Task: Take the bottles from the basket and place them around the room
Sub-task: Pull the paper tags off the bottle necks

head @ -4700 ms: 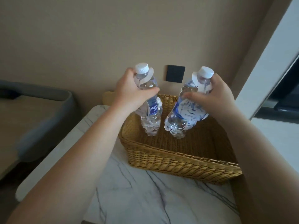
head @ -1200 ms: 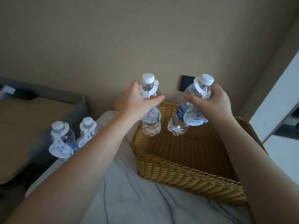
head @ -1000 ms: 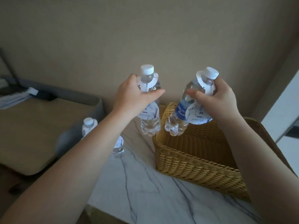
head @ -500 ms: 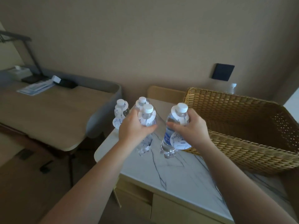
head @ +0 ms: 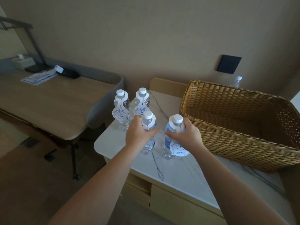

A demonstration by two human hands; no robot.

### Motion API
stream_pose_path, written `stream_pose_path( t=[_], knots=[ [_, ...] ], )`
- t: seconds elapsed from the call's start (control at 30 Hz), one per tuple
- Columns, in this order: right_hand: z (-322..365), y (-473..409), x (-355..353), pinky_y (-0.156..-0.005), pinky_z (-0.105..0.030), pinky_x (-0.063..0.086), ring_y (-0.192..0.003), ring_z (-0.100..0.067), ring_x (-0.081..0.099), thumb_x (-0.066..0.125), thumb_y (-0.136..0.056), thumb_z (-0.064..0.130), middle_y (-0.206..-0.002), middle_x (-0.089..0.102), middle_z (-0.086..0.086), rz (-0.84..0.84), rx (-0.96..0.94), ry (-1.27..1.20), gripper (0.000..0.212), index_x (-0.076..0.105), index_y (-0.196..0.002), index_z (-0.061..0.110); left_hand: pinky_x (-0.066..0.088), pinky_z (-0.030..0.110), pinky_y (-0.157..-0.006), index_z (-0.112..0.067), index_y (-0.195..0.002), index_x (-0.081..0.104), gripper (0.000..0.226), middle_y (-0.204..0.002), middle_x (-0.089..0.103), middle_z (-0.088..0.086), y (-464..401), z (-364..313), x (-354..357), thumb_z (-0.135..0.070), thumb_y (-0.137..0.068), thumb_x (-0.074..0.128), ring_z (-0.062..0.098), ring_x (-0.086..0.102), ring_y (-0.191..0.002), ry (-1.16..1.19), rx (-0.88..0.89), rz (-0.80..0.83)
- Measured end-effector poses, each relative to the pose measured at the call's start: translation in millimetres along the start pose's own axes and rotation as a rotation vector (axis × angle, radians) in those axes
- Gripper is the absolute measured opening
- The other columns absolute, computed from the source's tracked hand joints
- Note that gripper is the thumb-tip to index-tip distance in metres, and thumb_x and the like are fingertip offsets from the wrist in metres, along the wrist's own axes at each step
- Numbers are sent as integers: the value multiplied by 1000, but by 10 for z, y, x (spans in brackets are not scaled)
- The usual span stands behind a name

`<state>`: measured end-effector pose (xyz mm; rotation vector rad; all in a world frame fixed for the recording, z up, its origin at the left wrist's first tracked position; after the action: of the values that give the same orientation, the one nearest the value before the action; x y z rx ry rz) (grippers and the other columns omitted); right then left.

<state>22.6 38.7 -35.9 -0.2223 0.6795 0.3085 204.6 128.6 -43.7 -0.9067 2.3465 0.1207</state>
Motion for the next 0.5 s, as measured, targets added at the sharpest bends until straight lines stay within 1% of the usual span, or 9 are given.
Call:
stream_pose_path(
  t=[0.07,0.13,0.2,0.27,0.3,0.33,0.4,0.43,0.5],
  knots=[
    [-2,1,-3,-54,-17,34,-75,0,51,78,-60,56,-86,56,18,23,-16,7,61,48,-106,30,52,38,-80,-19,-115,47,68,-111,62,2,13,1,9,-47,-65,84,19,66,-91,24,-1,30],
    [-14,9,-7,-54,-18,34,-77,-3,54,78,-60,57,-87,57,15,43,-23,0,64,49,-109,29,51,38,-89,-16,-126,46,79,-122,58,4,57,-41,-4,-46,-65,86,19,61,-106,56,26,26],
    [-31,19,-17,-55,-18,35,-81,-8,56,78,-59,58,-90,57,16,72,-24,-21,70,48,-114,28,46,33,-94,-12,-135,43,85,-131,51,7,167,-148,-74,-43,-68,85,21,49,-121,42,122,-69],
    [-56,35,-39,-63,-18,37,-89,-8,55,79,-59,58,-97,56,18,98,-25,-63,78,45,-123,30,47,33,-93,-7,-133,47,73,-130,52,11,329,-331,-175,-36,-74,81,24,47,-122,17,316,-225],
    [-78,49,-53,-70,-19,39,-95,-8,54,80,-59,57,-104,56,18,107,-24,-94,83,44,-128,30,48,31,-91,-5,-128,51,63,-126,54,12,417,-431,-206,-31,-78,79,24,50,-118,14,427,-284],
    [-104,68,-66,-78,-21,39,-102,-7,53,80,-60,57,-111,56,17,117,-22,-129,85,43,-131,30,50,29,-88,-4,-123,55,52,-121,57,12,497,-517,-205,-28,-81,76,23,53,-114,19,520,-301],
    [-161,121,-102,-89,-24,39,-113,-8,52,78,-61,61,-123,57,14,124,-24,-180,87,43,-134,29,51,28,-86,-4,-117,59,40,-114,60,11,599,-632,-106,-23,-84,71,20,57,-108,59,613,-211],
    [-193,150,-124,-91,-25,39,-116,-8,52,76,-60,65,-126,57,12,116,-23,-196,89,43,-135,29,51,30,-87,-4,-118,59,40,-114,60,10,620,-651,-27,-21,-84,70,19,57,-108,82,605,-138],
    [-270,209,-158,-97,-31,43,-118,-11,53,73,-58,67,-129,57,8,107,3,-227,93,43,-136,27,48,27,-92,-6,-126,55,47,-121,60,8,611,-622,144,-21,-85,72,18,56,-113,106,501,-6]
  ],
)
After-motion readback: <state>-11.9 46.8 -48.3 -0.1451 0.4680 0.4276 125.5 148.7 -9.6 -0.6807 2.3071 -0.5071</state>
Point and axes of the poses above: each hand's wrist, its own y-axis away from the middle knuckle, its own x-axis out of the palm, z = x × y, the point moved 5 cm from there along -y, towards the middle knuckle
